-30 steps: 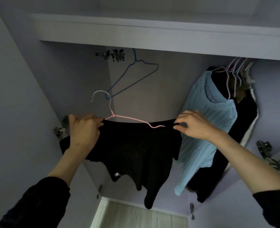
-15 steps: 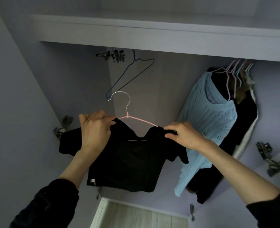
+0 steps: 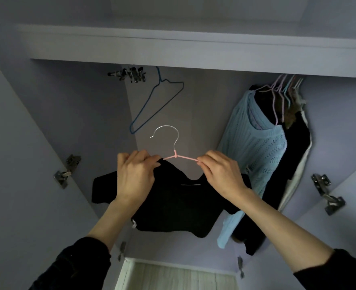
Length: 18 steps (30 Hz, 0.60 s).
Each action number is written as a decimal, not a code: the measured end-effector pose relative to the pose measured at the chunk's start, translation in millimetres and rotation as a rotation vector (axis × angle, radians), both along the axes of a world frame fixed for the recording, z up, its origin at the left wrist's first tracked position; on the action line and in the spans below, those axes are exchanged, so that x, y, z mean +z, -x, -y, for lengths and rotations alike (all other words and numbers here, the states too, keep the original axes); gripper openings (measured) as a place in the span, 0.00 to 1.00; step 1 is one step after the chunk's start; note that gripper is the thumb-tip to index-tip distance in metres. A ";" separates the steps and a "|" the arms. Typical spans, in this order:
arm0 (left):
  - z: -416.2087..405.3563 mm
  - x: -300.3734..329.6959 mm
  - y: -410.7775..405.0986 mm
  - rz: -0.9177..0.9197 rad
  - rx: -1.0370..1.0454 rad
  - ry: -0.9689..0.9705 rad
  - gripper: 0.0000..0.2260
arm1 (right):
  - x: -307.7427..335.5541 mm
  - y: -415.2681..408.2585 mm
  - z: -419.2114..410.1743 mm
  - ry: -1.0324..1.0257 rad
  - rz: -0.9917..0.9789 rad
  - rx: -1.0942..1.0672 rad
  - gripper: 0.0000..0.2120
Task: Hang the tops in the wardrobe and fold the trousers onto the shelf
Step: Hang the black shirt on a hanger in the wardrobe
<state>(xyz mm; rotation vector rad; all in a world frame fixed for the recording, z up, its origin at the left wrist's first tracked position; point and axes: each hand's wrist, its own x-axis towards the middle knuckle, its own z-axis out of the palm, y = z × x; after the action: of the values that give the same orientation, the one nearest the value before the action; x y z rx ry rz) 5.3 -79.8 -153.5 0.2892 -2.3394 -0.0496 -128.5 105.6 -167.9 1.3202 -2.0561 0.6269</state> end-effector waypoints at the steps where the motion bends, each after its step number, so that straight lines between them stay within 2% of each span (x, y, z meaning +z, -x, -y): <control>1: -1.4 -0.9 1.8 0.021 -0.007 -0.002 0.06 | -1.1 0.5 -3.0 0.007 0.007 -0.014 0.10; 5: -7.9 -8.0 12.9 0.109 -0.051 0.029 0.08 | -1.8 3.4 -15.8 0.029 0.061 -0.107 0.03; 8: -9.8 -11.2 21.1 0.119 -0.068 0.044 0.12 | 3.2 11.5 -28.6 0.003 0.150 -0.258 0.05; 14: -16.7 13.0 43.0 0.022 -0.110 0.108 0.16 | 20.9 39.8 -53.9 -0.026 0.248 -0.575 0.04; 18: -29.6 46.9 65.9 -0.044 -0.126 0.180 0.22 | 37.2 61.8 -54.3 0.070 0.182 -0.665 0.02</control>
<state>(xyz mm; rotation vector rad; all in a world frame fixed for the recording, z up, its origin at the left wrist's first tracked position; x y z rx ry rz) -60.7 -50.2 -106.5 0.0514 -2.2971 0.0917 -190.3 159.9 -130.7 0.4862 -2.4059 0.5131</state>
